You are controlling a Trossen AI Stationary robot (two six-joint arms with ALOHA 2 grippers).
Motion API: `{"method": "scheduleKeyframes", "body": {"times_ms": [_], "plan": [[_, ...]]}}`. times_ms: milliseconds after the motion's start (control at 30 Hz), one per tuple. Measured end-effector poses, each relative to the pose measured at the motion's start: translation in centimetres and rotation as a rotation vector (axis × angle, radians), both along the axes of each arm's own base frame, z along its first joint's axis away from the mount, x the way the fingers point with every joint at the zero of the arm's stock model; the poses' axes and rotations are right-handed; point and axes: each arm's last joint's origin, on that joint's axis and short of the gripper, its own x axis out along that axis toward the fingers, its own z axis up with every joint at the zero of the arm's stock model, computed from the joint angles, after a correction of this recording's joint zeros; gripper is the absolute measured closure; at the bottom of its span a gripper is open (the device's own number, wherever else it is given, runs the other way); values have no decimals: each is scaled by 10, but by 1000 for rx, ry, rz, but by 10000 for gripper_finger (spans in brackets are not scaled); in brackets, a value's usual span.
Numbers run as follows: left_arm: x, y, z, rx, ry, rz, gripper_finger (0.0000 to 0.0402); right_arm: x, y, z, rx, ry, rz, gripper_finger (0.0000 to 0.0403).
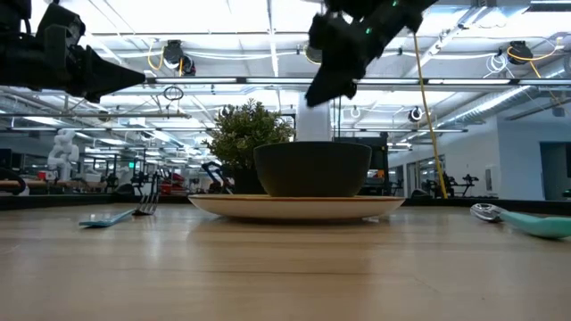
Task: Set table place
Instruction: Put the blue fork on the yellow plate to the left of the black bowl
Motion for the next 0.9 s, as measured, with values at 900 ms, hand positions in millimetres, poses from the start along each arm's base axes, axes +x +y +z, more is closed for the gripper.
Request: {"method": "scheduleKeyframes", "body": {"times_ms": [900], "plan": [[0, 0, -4, -43, 25, -2, 394, -90, 64, -6, -123, -427, 140, 402]]}}
